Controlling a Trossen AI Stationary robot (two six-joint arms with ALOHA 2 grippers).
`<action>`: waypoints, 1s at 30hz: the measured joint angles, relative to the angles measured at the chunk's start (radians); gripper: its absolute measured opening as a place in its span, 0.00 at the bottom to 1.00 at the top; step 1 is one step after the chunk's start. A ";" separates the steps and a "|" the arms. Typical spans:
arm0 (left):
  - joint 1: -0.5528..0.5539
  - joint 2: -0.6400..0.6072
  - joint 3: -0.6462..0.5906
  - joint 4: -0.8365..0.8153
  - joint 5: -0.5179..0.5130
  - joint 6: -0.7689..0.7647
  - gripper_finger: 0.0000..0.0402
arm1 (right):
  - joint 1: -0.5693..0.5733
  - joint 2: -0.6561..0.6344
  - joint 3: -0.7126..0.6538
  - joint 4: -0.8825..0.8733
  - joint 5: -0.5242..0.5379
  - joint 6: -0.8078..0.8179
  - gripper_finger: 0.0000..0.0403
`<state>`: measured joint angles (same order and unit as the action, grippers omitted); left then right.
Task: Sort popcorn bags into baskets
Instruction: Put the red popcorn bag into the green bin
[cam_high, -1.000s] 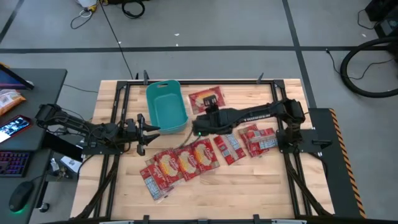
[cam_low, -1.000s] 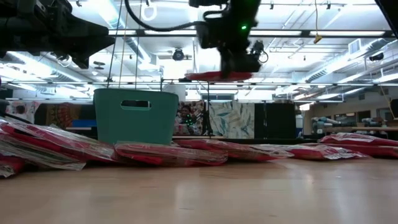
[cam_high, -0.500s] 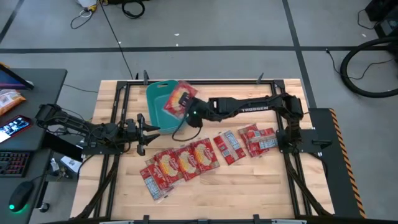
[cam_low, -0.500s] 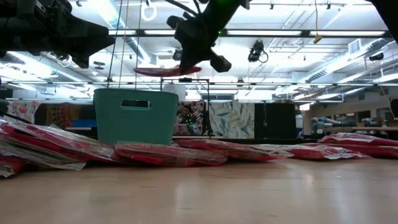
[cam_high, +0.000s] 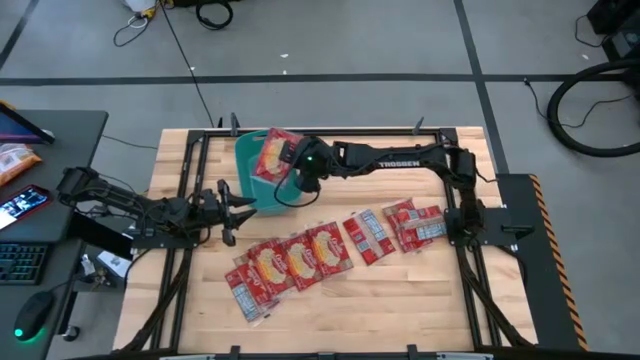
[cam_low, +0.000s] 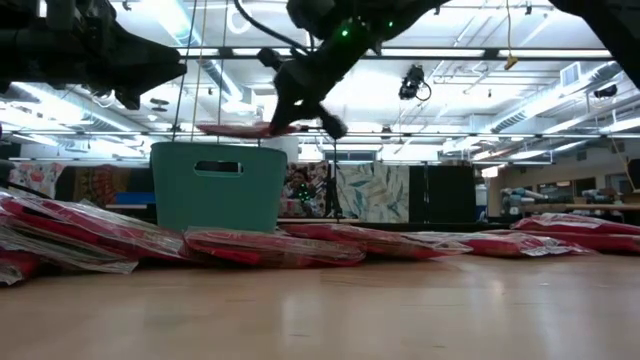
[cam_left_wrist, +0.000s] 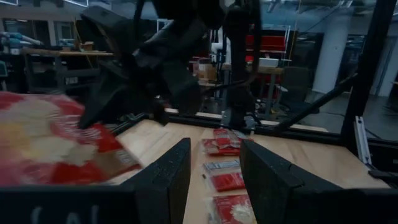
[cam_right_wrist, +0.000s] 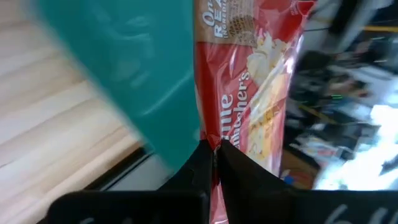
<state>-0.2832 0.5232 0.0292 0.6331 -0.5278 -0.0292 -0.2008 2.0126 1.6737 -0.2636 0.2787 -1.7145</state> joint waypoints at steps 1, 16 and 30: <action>0.000 0.000 0.000 0.002 0.000 0.000 0.36 | -0.006 0.001 0.000 0.009 -0.029 -0.010 0.05; 0.000 0.012 0.000 0.036 -0.003 -0.005 0.36 | -0.012 0.090 0.002 0.096 -0.119 -0.027 0.24; 0.000 0.013 0.000 0.021 -0.002 -0.012 0.36 | 0.015 0.015 0.001 0.061 -0.032 0.133 0.28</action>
<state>-0.2836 0.5362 0.0288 0.6541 -0.5303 -0.0414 -0.1857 2.0272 1.6745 -0.2026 0.2462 -1.5817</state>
